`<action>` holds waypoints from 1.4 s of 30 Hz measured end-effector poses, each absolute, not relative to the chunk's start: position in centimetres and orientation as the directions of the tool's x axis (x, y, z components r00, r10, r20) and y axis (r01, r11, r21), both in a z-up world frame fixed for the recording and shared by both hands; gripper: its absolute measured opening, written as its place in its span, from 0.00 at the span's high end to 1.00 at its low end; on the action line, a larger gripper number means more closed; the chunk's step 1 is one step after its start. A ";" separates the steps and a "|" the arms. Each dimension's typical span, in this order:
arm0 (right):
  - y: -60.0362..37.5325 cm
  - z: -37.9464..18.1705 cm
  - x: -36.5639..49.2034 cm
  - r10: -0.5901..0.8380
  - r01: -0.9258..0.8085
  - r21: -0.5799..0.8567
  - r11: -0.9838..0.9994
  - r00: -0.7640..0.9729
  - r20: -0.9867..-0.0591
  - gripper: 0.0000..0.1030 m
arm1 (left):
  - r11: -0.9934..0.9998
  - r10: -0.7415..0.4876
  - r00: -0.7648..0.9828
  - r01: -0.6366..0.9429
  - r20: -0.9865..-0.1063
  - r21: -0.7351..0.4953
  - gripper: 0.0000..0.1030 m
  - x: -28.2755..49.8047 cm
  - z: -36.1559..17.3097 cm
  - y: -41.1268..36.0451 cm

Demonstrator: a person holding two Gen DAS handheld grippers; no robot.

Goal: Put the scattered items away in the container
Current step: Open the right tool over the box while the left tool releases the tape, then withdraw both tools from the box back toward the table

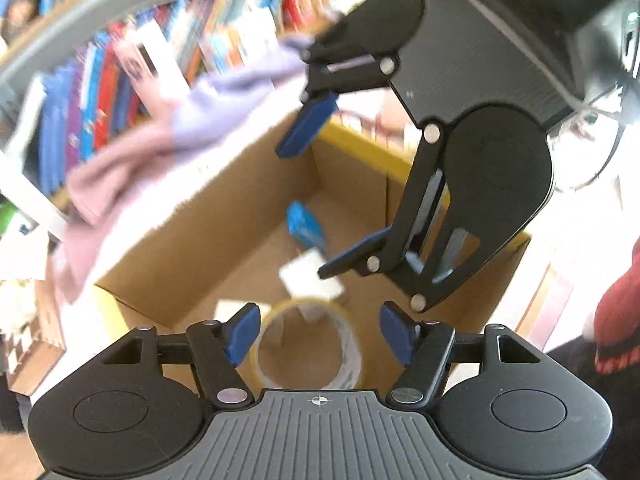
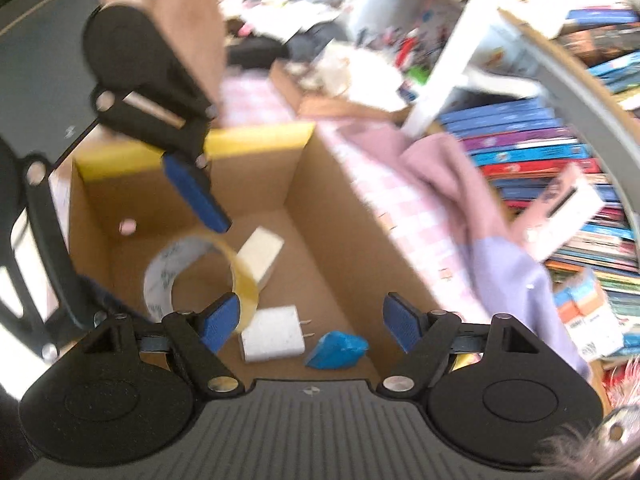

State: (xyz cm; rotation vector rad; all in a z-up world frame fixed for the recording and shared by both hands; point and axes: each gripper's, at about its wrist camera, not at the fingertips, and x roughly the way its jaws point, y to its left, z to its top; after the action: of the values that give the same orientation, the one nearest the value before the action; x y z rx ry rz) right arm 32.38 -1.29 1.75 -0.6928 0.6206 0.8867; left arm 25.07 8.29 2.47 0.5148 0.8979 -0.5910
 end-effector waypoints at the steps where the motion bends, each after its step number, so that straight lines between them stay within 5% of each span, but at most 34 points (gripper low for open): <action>1: -1.5 2.3 31.9 0.484 -0.838 -0.281 0.468 0.509 -0.712 0.25 | 0.741 -0.257 0.514 0.648 -0.818 0.174 0.34 24.7 2.9 8.2; 13: -5.1 8.0 25.4 0.526 -0.692 -0.236 0.682 0.688 -0.500 0.23 | 0.878 -0.199 0.755 0.421 -0.625 0.229 0.32 19.6 5.7 7.1; 22: -8.2 8.6 19.7 0.395 -0.476 -0.122 0.871 0.827 -0.401 0.20 | 0.973 -0.121 0.853 0.204 -0.508 0.111 0.24 13.1 7.2 7.7; 35: -10.7 6.2 11.0 0.203 -0.258 -0.092 0.962 0.896 -0.395 0.20 | 0.980 -0.095 0.904 0.158 -0.418 0.120 0.20 5.7 5.9 7.4; 42: -10.1 3.9 6.8 0.138 -0.202 -0.094 0.975 0.880 -0.454 0.18 | 0.994 -0.081 0.891 0.103 -0.446 0.026 0.17 3.2 4.2 8.7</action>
State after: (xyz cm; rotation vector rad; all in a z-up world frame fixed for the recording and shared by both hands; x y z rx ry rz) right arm 6.85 -10.07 3.86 -0.1406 0.4623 0.1775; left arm 3.24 8.69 4.23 0.0490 0.4605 -0.0959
